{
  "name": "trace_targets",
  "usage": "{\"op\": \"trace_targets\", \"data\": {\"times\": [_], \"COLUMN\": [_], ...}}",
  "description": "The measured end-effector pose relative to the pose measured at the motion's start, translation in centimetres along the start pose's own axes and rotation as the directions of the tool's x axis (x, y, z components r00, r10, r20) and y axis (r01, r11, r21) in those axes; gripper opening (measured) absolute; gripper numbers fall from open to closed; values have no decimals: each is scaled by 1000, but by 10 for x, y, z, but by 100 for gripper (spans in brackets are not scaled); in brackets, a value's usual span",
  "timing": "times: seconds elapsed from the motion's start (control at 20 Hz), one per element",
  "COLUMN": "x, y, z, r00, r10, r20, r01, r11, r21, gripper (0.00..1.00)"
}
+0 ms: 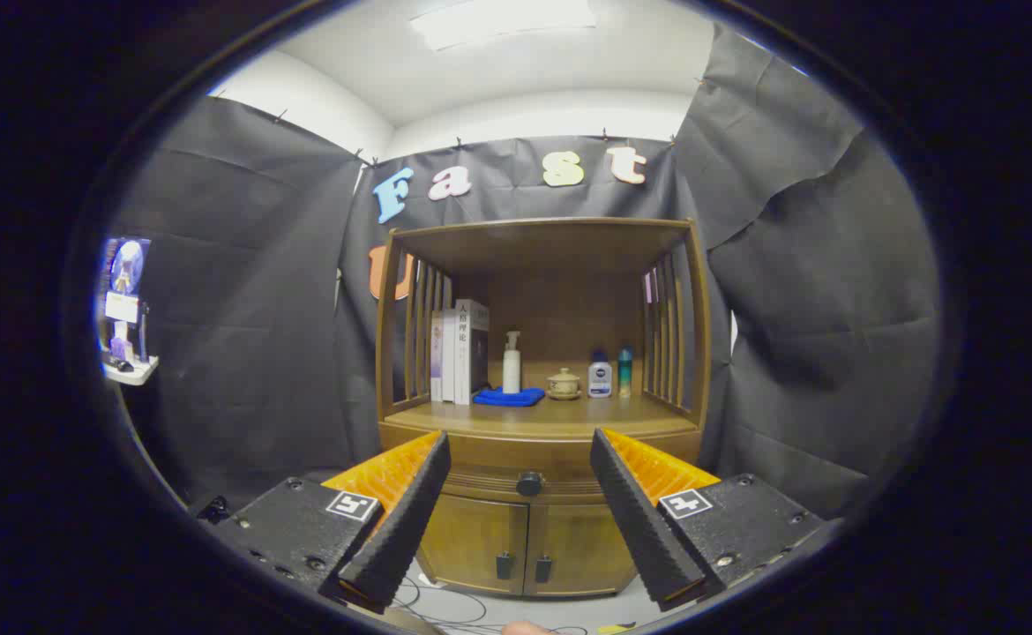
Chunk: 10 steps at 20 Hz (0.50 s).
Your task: Pull open the drawer, take out the items inside it, and place them on the countertop above the cabinet.
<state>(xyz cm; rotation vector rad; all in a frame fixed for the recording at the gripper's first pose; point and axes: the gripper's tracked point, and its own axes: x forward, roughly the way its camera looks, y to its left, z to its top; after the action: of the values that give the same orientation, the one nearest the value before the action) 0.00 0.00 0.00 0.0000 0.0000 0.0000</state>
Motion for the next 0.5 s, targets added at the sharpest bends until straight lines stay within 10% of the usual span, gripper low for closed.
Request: {"op": "trace_targets", "data": {"times": [0.5], "x": [1], "y": [1], "z": [3], "r00": [1000], "r10": [0], "r20": [5], "r01": [0], "r11": [1000], "r21": [-20], "gripper": [100]}}
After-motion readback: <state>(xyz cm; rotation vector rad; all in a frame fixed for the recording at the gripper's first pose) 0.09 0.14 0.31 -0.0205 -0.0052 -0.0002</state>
